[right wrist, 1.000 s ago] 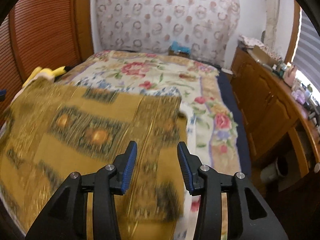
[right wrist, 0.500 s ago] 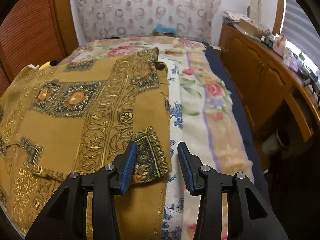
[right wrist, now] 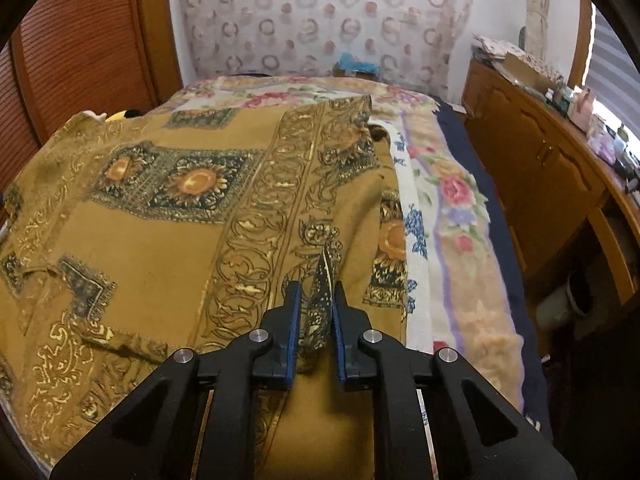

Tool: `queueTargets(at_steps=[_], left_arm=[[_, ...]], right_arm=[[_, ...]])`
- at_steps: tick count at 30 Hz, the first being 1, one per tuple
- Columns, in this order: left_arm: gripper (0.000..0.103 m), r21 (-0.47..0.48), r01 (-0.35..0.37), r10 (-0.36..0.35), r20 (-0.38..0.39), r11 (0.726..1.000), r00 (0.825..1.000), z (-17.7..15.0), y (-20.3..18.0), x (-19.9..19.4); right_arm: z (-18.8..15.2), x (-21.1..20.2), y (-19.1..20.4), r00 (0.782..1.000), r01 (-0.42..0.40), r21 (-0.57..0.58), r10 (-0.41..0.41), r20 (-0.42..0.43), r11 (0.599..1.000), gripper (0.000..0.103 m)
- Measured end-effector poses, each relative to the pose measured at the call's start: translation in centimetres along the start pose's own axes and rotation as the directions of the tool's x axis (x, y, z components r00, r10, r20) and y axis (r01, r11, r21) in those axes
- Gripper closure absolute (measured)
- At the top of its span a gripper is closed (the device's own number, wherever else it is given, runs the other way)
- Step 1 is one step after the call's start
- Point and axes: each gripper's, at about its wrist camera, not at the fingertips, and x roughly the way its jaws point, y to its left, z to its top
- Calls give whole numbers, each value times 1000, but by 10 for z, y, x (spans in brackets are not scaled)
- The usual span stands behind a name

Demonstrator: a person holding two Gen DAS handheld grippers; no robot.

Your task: Fold small clothes

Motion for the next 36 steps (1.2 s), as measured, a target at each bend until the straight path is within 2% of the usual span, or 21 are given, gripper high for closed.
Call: queueTargets(at_steps=[5,8,10,12,15,18,22,24,29,34,36], left_arm=[[47,22,-14,15,-38,1000,999,3,2,15],[57,35,-14,17,-75,999,997,3,-1,24],[72,56,-24,30,-91,998,995,1,-4,28],[91,82,-41,50,-100,996,994,0,-8,29],[100,106,-59,66,-67,993,996,3,-16,18],[102,89,-25,25,3,996,1000,14,-23,-6],[103,59,59,-62,48,997,997,28,-31,-26],[103,38,99,-102,61,994,993,33,-35,-32],[103,-10,199,-197,113,980,974,35,-38,-58],[103,-66,278,-263,171,958,949,27,-32,-88],[103,-82,286,-268,186,955,945,21,-26,-96]], right_arm=[[-1,0,-1,1000,-5,11,4,5,1000,92],[0,0,-1,1000,-4,11,3,2,1000,92],[0,0,-2,1000,-1,8,1,3,1000,92],[-1,0,-2,1000,6,3,-6,3,1000,92],[-1,0,-2,1000,10,-1,-10,4,1000,92],[-1,-1,-1,1000,13,-2,-13,4,1000,92],[-1,-1,-1,1000,15,-4,-15,4,1000,92],[0,-2,-2,1000,21,-12,-21,7,1000,99],[4,-23,-8,998,-20,18,19,54,1000,102],[18,-66,-5,991,-58,-4,58,121,998,102],[22,-84,-2,988,-68,-23,70,140,997,102]])
